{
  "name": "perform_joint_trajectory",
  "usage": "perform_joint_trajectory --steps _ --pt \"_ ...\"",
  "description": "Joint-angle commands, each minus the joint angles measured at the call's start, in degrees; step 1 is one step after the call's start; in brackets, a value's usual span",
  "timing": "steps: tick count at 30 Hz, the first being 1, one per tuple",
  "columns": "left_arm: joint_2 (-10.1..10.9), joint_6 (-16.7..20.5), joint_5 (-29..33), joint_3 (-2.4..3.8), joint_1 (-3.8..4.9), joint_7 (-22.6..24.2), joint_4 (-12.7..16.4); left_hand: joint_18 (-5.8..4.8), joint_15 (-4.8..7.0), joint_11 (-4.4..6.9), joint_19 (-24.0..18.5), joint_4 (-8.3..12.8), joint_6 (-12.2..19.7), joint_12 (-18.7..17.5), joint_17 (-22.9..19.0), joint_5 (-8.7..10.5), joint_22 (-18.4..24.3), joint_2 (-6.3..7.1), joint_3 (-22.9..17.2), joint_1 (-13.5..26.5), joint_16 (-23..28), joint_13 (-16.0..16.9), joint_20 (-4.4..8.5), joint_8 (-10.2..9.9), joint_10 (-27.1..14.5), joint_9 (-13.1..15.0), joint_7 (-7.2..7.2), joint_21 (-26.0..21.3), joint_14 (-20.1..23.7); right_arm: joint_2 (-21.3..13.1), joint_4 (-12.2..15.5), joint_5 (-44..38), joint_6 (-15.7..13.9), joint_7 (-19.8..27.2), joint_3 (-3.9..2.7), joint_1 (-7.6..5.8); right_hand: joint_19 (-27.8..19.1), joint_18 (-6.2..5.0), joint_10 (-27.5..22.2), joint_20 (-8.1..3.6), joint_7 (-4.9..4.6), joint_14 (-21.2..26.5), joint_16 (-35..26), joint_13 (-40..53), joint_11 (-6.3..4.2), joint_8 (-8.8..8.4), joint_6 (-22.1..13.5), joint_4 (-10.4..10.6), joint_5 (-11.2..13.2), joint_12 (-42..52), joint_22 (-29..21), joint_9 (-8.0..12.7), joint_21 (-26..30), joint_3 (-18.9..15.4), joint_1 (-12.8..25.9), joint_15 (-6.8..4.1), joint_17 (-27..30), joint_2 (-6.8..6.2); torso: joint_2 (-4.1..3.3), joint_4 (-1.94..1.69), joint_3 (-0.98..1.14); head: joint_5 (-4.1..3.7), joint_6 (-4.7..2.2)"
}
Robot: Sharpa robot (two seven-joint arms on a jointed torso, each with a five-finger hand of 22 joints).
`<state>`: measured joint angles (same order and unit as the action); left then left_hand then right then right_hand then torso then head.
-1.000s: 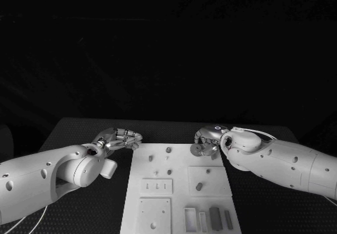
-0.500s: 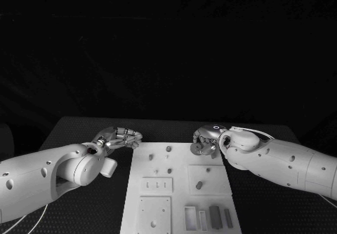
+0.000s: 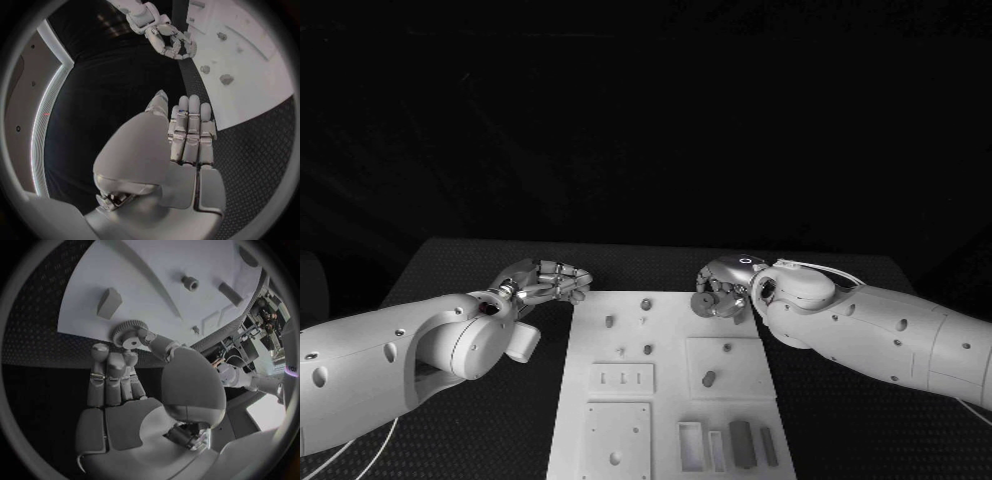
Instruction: Assemble the parts on the task board
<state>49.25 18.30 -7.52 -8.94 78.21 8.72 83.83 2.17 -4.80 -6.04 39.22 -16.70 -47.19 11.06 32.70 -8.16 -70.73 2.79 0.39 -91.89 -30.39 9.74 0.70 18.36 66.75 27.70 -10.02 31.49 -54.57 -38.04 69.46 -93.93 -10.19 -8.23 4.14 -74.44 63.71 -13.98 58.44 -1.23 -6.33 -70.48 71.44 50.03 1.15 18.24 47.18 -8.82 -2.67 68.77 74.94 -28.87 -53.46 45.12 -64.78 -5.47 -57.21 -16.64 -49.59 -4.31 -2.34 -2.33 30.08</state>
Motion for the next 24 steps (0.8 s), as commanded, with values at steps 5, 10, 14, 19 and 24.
perform_joint_trajectory --steps 5,10,14,19,24 --pt "-0.11 -0.83 0.18 0.02 0.06 0.25 -0.01 0.17 -0.01 -0.11 0.21 0.01 -0.07 -0.31 0.09 0.31 0.08 0.22 -0.31 0.25 -0.13 0.06 0.19 -0.23 0.34 0.01 -0.34 0.34 -0.21 -0.21 -0.23 -0.09 3.01 0.13 0.48 0.77 -0.51 -1.02 -3.12 0.21 -0.54 0.46 0.13 -0.21 -0.60 -0.26 6.50 -0.60 -0.19 0.48 1.12 0.01 -0.36 0.75 -0.95 -0.09 -0.13 -0.07 0.02 -0.03 -0.04 -0.09 0.01" --pt "-0.14 -0.83 0.18 0.02 0.06 0.28 -0.05 0.17 -0.01 -0.11 0.21 0.01 -0.07 -0.32 0.09 0.31 0.08 0.22 -0.32 0.25 -0.13 0.06 0.19 -0.24 0.34 0.01 -0.34 0.34 -0.21 -0.21 -0.40 -0.09 3.02 0.35 0.48 0.82 -0.60 -1.02 -3.20 0.24 -0.47 0.50 0.10 -0.31 -0.66 -0.47 6.30 -1.27 -0.23 0.56 1.11 0.12 -0.41 1.42 -1.81 -0.13 -0.17 -0.01 0.00 0.00 -0.02 -0.15 -0.04" --pt "-0.15 -0.84 0.18 0.02 0.06 0.28 -0.01 0.17 -0.01 -0.11 0.20 0.02 -0.08 -0.33 0.10 0.31 0.09 0.22 -0.32 0.25 -0.12 0.07 0.19 -0.24 0.34 0.02 -0.34 0.34 -0.21 -0.11 -0.44 -0.31 2.84 0.42 0.48 0.93 -0.63 -1.02 -3.25 0.36 -0.44 0.52 0.09 -0.44 -0.69 -0.53 6.41 -1.54 -0.24 0.67 1.08 0.17 -0.49 2.11 -2.24 -0.16 -0.22 0.10 0.02 0.00 -0.05 -0.19 -0.04" --pt "-0.09 -0.85 0.18 0.02 0.06 0.26 0.03 0.17 -0.01 -0.11 0.20 0.02 -0.08 -0.34 0.11 0.32 0.09 0.21 -0.34 0.25 -0.12 0.07 0.19 -0.25 0.35 0.02 -0.34 0.35 -0.21 -0.02 -0.60 -1.61 1.64 0.78 0.48 1.20 -0.54 -1.02 -3.20 0.46 -0.41 0.46 0.17 -0.55 -0.71 -0.05 7.46 -1.47 -0.11 0.91 1.11 -0.05 -0.76 1.81 -1.60 -0.17 -0.32 0.00 -0.02 0.00 -0.02 -0.19 0.11" --pt "0.01 -0.80 0.18 0.02 0.06 0.28 0.10 0.18 -0.01 -0.11 0.19 0.02 -0.09 -0.36 0.11 0.32 0.10 0.21 -0.35 0.25 -0.11 0.08 0.19 -0.26 0.35 0.02 -0.33 0.36 -0.21 0.00 -0.90 -4.45 0.48 1.10 0.49 1.39 -0.44 -1.02 -3.02 0.39 -0.21 0.36 0.24 -0.69 -0.89 0.61 8.78 -1.28 -0.10 1.19 1.07 -0.41 -1.00 1.31 -1.05 -0.33 -0.41 0.19 0.00 0.02 -0.03 -0.30 0.18"
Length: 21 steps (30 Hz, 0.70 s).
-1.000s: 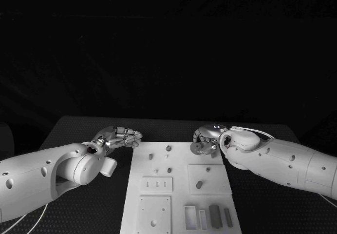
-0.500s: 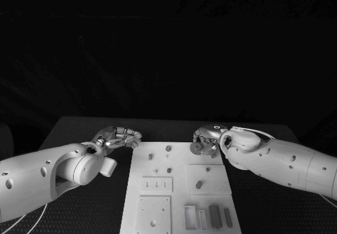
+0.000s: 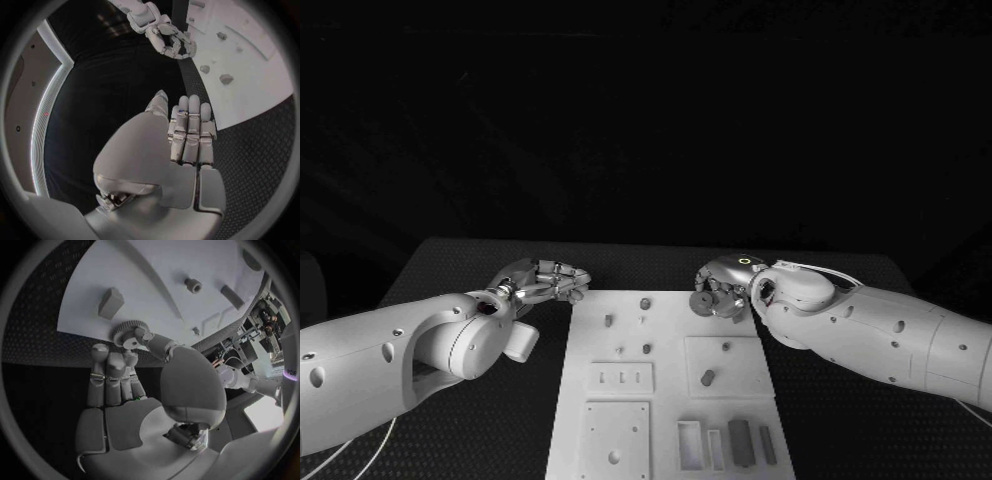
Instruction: Assemble the parts on the task board
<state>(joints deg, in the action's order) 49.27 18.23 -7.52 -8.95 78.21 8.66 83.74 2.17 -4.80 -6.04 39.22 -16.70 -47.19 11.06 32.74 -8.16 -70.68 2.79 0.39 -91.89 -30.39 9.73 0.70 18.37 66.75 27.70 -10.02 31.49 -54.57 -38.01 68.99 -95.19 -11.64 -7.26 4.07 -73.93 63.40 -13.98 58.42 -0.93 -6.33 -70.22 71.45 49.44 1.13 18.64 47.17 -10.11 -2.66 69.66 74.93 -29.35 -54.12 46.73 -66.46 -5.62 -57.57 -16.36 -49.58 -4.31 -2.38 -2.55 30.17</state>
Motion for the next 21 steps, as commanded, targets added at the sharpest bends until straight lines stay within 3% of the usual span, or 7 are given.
perform_joint_trajectory --steps 1,5,9,12,21 --pt "0.02 -0.73 0.18 0.03 0.06 0.33 0.21 0.18 -0.01 -0.11 0.19 0.02 -0.09 -0.36 0.07 0.31 0.05 0.21 -0.35 0.25 -0.11 0.09 0.19 -0.26 0.35 0.02 -0.33 0.36 -0.21 -0.03 -0.39 -3.55 1.91 0.22 0.56 0.92 -0.13 -1.02 -3.00 0.08 -0.20 0.10 0.22 -0.12 -0.88 0.22 8.83 0.02 -0.11 0.32 1.08 0.06 -0.34 -0.31 0.64 -0.18 -0.06 -0.08 -0.02 -0.01 -0.01 -0.12 0.11" --pt "0.05 -0.70 0.18 0.03 0.06 0.33 0.23 0.18 -0.01 -0.10 0.19 0.02 -0.09 -0.36 0.08 0.31 0.06 0.21 -0.35 0.25 -0.11 0.10 0.19 -0.26 0.36 0.03 -0.33 0.36 -0.21 0.02 -0.28 -3.93 1.17 0.60 0.57 0.97 0.19 -1.02 -2.18 -0.06 0.84 -0.26 0.28 -0.32 -1.78 2.04 12.14 0.90 -0.10 0.68 1.02 -0.89 -0.60 -0.20 0.79 -0.85 -0.06 0.58 -0.02 0.03 0.00 -0.26 0.16" --pt "0.04 -0.74 0.18 0.03 0.06 0.32 0.28 0.18 -0.01 -0.10 0.19 0.02 -0.09 -0.36 0.08 0.31 0.06 0.21 -0.35 0.25 -0.11 0.10 0.19 -0.26 0.36 0.03 -0.33 0.36 -0.21 0.11 -0.09 -3.93 0.23 1.00 0.57 1.00 0.23 -1.02 -2.09 -0.10 0.94 -0.30 0.27 -0.38 -1.88 2.11 12.29 0.98 -0.11 0.69 1.01 -0.95 -0.63 -0.18 0.77 -0.96 -0.05 0.65 -0.01 0.02 0.01 -0.27 0.19" --pt "0.04 -0.66 0.18 0.03 0.06 0.31 0.29 0.18 -0.01 -0.10 0.19 0.04 -0.10 -0.37 0.08 0.31 0.06 0.20 -0.37 0.23 -0.11 0.10 0.19 -0.26 0.36 0.03 -0.33 0.37 -0.21 0.18 -0.03 -3.97 -0.29 0.86 0.57 1.00 0.86 -1.02 -0.99 -0.30 1.97 -1.02 0.51 -0.70 -2.78 3.49 14.67 2.12 -0.10 0.81 0.96 -1.77 -0.98 -0.56 1.58 -1.56 -0.08 1.23 -0.03 -0.03 0.01 -0.27 0.23" --pt "0.08 -0.62 0.18 0.03 0.06 0.30 0.38 0.19 0.00 -0.09 0.18 0.05 -0.12 -0.38 0.10 0.30 0.07 0.21 -0.40 0.18 -0.10 0.12 0.19 -0.27 0.38 0.04 -0.32 0.38 -0.22 0.30 0.20 -4.28 -2.08 0.46 0.57 1.01 1.72 -1.02 0.72 -0.91 3.11 -2.02 0.47 -1.67 -3.89 4.60 16.20 3.31 -0.10 0.41 0.72 -3.20 -1.26 -0.88 1.89 -2.47 0.04 1.79 -0.02 -0.06 -0.02 -0.35 0.30"
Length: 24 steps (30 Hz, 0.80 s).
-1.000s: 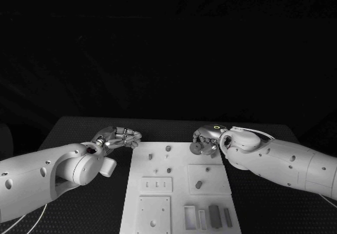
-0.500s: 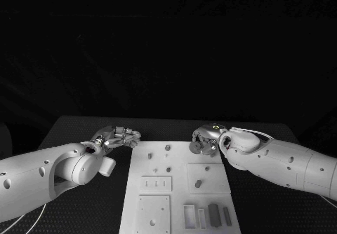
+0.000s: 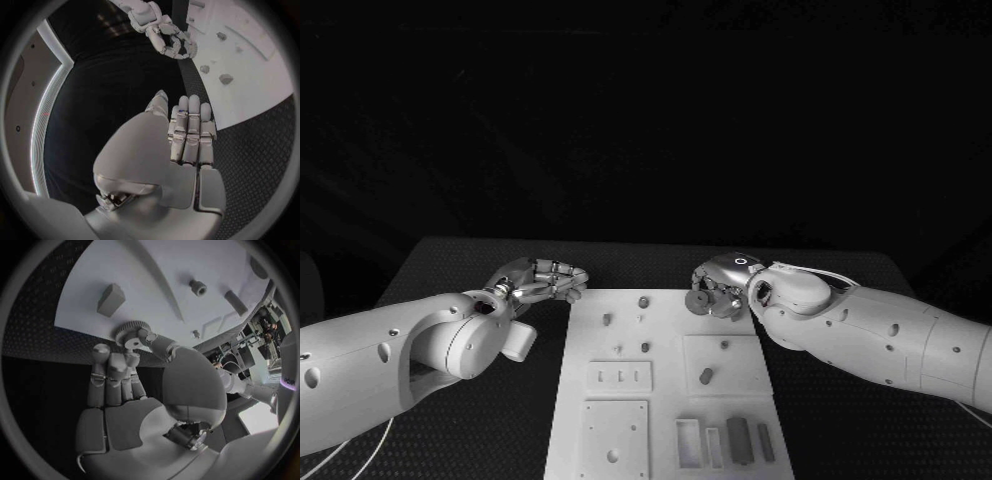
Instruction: Assemble the parts on the task board
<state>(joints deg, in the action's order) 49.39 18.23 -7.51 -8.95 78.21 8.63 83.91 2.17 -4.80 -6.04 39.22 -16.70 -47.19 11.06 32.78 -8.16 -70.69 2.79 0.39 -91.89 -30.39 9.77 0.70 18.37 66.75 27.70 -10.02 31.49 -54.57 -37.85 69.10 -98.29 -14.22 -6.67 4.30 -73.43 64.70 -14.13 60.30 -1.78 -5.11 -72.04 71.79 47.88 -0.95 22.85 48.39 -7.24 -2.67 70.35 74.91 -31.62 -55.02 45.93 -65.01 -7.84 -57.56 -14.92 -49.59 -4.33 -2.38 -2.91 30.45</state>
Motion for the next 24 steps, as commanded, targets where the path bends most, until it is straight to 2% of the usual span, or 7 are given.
perform_joint_trajectory --steps 1,12,19,24 --pt "-0.03 -0.60 0.18 0.03 0.06 0.34 0.22 0.19 0.00 -0.09 0.18 0.05 -0.12 -0.39 0.06 0.30 0.08 0.21 -0.40 0.17 -0.10 0.08 0.20 -0.27 0.38 0.05 -0.32 0.38 -0.22 0.13 0.13 -1.23 0.29 -0.23 0.34 0.50 0.49 -0.87 -1.04 -0.08 1.94 -0.26 0.13 -0.16 -1.86 0.46 14.99 0.47 -0.08 -0.30 0.71 -1.06 -0.37 -0.14 0.46 -0.30 0.03 0.55 0.00 -0.03 -0.02 0.00 0.02" --pt "0.02 -0.60 0.18 0.03 0.06 0.30 0.28 0.19 -0.01 -0.09 0.17 0.04 -0.13 -0.41 0.07 0.30 0.09 0.22 -0.41 0.17 -0.10 0.09 0.19 -0.28 0.38 0.05 -0.32 0.39 -0.22 0.01 0.75 -1.29 -0.98 -0.90 0.33 0.50 0.76 -0.87 -0.57 -0.21 1.99 -0.52 0.14 -0.36 -1.97 0.66 14.89 0.28 -0.11 -0.36 0.60 -1.53 -0.37 -0.27 0.51 -0.48 0.01 1.04 0.01 -0.09 -0.08 0.07 -0.02" --pt "0.12 -0.57 0.18 0.03 0.06 0.33 0.31 0.19 -0.01 -0.10 0.16 0.03 -0.13 -0.43 0.08 0.30 0.10 0.23 -0.42 0.19 -0.09 0.10 0.19 -0.30 0.39 0.06 -0.32 0.41 -0.22 -1.00 3.39 -1.97 -2.80 -2.04 0.25 0.47 0.88 -0.87 -0.37 -0.29 2.02 -0.65 0.13 -0.45 -2.01 0.73 14.89 0.11 -0.11 -0.40 0.56 -1.72 -0.37 -0.23 0.51 -0.55 0.01 1.06 0.07 -0.05 -0.09 0.24 0.01" --pt "0.19 -0.53 0.18 0.03 0.06 0.36 0.37 0.19 -0.01 -0.10 0.16 0.03 -0.13 -0.45 0.09 0.30 0.11 0.24 -0.43 0.19 -0.08 0.11 0.18 -0.31 0.39 0.07 -0.32 0.41 -0.22 -1.66 6.03 -3.15 -4.23 -3.16 -0.21 0.44 0.95 -0.87 -0.27 -0.33 2.02 -0.72 0.12 -0.50 -2.02 0.76 14.91 0.06 -0.11 -0.42 0.54 -1.81 -0.37 -0.19 0.52 -0.59 0.02 1.06 0.08 -0.02 -0.09 0.40 -0.09"
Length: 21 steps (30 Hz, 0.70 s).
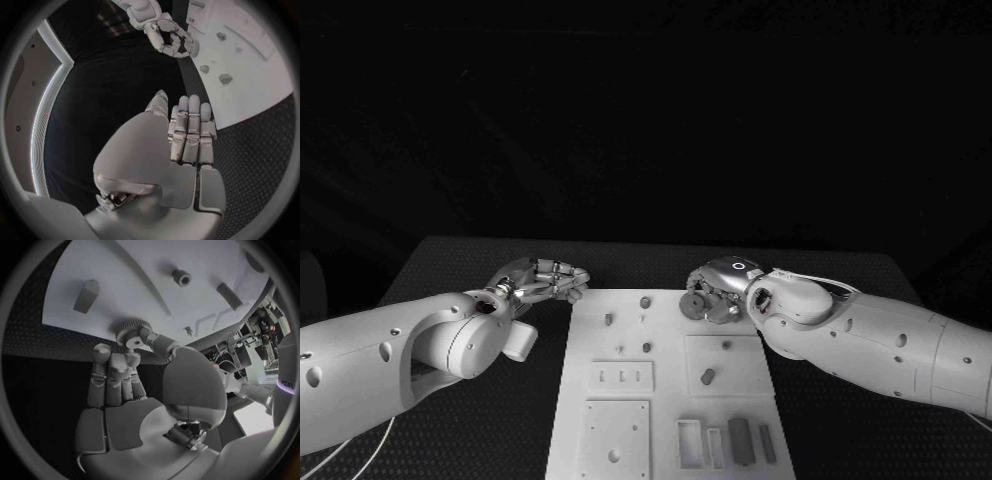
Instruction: Assemble the parts on the task board
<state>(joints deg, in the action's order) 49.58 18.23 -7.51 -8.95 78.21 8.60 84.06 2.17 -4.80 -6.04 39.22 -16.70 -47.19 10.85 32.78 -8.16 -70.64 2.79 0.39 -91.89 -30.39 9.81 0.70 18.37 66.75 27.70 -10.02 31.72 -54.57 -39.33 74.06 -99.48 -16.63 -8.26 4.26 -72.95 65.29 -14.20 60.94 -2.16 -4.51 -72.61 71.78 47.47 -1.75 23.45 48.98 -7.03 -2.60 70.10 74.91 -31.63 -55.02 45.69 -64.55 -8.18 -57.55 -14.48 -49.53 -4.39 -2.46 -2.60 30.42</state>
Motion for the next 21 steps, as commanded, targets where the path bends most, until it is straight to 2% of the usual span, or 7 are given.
perform_joint_trajectory --steps 1,4,7,13,21 --pt "0.01 -0.56 0.17 0.03 0.06 0.38 0.23 0.19 -0.01 -0.10 0.16 0.03 -0.13 -0.24 0.09 0.30 0.06 0.24 -0.43 0.19 -0.08 0.07 0.18 -0.31 0.39 0.07 -0.32 0.19 -0.22 -0.26 1.50 -2.15 -2.07 -1.81 -0.28 -0.04 0.37 -0.80 -0.90 0.04 1.43 -0.16 0.12 -0.10 -1.23 0.17 14.32 -0.17 -0.17 -0.18 0.54 -1.80 -0.38 0.07 0.06 -0.25 0.01 0.60 0.01 0.04 -0.01 0.13 -0.07" --pt "0.01 -0.47 0.17 0.03 0.06 0.39 0.30 0.19 -0.01 -0.10 0.15 0.03 -0.13 -0.25 0.10 0.30 0.07 0.24 -0.44 0.18 -0.08 0.07 0.18 -0.32 0.39 0.07 -0.32 0.19 -0.22 -0.46 3.10 -2.99 -3.22 -2.63 -0.61 -0.04 0.48 -0.80 -0.78 -0.01 1.45 -0.27 0.12 -0.15 -1.26 0.20 14.36 -0.21 -0.17 -0.20 0.51 -1.90 -0.40 0.14 0.04 -0.30 0.01 0.57 -0.02 0.00 0.03 0.19 -0.10" --pt "0.02 -0.42 0.17 0.03 0.06 0.40 0.36 0.19 -0.01 -0.10 0.15 0.03 -0.13 -0.25 0.10 0.30 0.07 0.24 -0.44 0.18 -0.07 0.07 0.18 -0.32 0.40 0.07 -0.32 0.20 -0.22 -0.56 4.39 -3.91 -4.34 -2.78 -0.62 -0.04 0.58 -0.80 -0.66 -0.06 1.46 -0.36 0.12 -0.20 -1.28 0.23 14.39 -0.23 -0.17 -0.22 0.50 -1.98 -0.42 0.21 0.04 -0.33 0.01 0.51 0.01 -0.01 0.01 0.26 -0.20" --pt "0.09 -0.36 0.17 0.03 0.07 0.39 0.43 0.20 -0.01 -0.10 0.15 0.04 -0.13 -0.27 0.11 0.30 0.08 0.26 -0.45 0.17 -0.07 0.08 0.18 -0.33 0.40 0.08 -0.32 0.21 -0.22 0.19 6.04 -6.06 -4.81 -3.16 -0.62 -0.04 0.68 -0.80 -0.55 -0.13 1.44 -0.46 0.11 -0.26 -1.28 0.22 14.39 -0.17 -0.17 -0.25 0.46 -2.04 -0.42 0.37 0.04 -0.37 0.02 0.53 -0.03 -0.01 0.01 0.51 -0.22" --pt "0.06 -0.38 0.17 0.03 0.07 0.39 0.51 0.20 -0.01 -0.10 0.14 0.04 -0.14 -0.28 0.12 0.29 0.09 0.27 -0.46 0.15 -0.06 0.09 0.18 -0.35 0.41 0.08 -0.32 0.22 -0.22 2.50 5.94 -8.53 -5.51 -4.27 -0.47 -0.01 0.84 -0.80 -0.38 -0.23 1.47 -0.62 0.07 -0.36 -1.31 0.25 14.48 -0.10 -0.17 -0.32 0.41 -2.17 -0.42 0.61 0.00 -0.42 0.04 0.24 -0.03 -0.04 -0.03 0.63 -0.27"
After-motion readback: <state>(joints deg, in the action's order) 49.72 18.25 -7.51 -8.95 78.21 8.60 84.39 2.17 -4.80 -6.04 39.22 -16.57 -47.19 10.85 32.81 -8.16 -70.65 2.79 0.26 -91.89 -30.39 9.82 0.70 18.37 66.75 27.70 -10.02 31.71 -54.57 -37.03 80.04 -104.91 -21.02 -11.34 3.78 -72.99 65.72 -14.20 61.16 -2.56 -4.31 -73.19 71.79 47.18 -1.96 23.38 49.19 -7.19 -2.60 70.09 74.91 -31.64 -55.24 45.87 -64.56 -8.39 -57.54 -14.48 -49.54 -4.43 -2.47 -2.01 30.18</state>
